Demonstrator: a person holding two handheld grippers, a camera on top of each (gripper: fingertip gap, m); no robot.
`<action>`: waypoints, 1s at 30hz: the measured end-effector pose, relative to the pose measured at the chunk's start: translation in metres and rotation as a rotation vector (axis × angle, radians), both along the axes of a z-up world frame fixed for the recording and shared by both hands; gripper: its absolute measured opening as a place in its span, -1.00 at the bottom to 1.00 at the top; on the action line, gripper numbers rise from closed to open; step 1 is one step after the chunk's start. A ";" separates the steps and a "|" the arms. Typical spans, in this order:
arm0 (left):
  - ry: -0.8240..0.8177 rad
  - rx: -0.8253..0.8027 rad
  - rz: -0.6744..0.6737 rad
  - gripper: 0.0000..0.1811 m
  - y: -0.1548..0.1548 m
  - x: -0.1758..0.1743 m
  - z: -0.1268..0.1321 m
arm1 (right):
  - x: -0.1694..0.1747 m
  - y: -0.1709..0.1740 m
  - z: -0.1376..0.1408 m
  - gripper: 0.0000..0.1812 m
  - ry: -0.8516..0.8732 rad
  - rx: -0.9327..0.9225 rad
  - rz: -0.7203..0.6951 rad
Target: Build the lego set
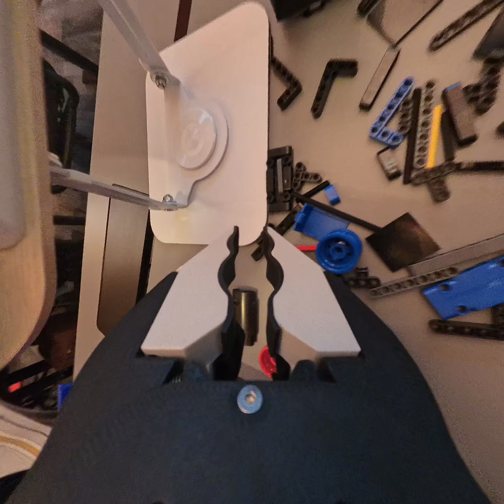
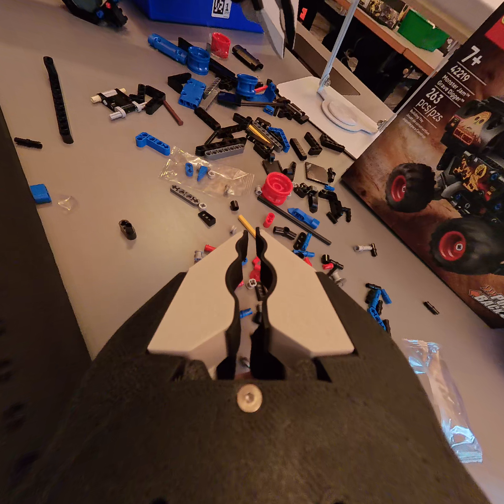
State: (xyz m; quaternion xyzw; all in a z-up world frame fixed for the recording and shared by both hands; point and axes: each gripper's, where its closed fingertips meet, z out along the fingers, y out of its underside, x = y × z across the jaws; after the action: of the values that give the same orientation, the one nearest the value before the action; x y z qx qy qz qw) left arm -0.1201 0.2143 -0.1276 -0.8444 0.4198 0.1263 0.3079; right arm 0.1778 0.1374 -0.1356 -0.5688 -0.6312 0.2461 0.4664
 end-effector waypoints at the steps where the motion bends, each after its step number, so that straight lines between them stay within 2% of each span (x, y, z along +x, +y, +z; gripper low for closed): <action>1: 0.030 -0.015 -0.003 -0.83 0.002 -0.004 -0.005 | 0.000 0.000 0.000 -0.95 -0.001 0.000 0.001; 5: 0.074 -0.054 -0.035 -0.83 0.007 -0.009 -0.022 | 0.000 0.000 -0.001 -0.95 -0.006 0.007 -0.002; 14: 0.004 -0.110 -0.067 -0.86 0.023 0.003 -0.038 | 0.000 0.002 -0.003 -0.95 -0.013 0.010 -0.009; 23: -0.010 -0.221 -0.050 -0.89 0.015 0.011 -0.052 | 0.000 0.002 -0.004 -0.94 -0.015 0.006 -0.007; 30: -0.012 -0.171 -0.049 -0.85 0.000 0.015 -0.025 | 0.002 0.003 0.000 -0.94 0.002 0.011 -0.011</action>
State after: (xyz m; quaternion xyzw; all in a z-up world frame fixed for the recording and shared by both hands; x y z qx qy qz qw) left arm -0.1048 0.2144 -0.1530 -0.8578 0.4478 0.0773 0.2401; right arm 0.1793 0.1403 -0.1358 -0.5696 -0.6289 0.2406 0.4713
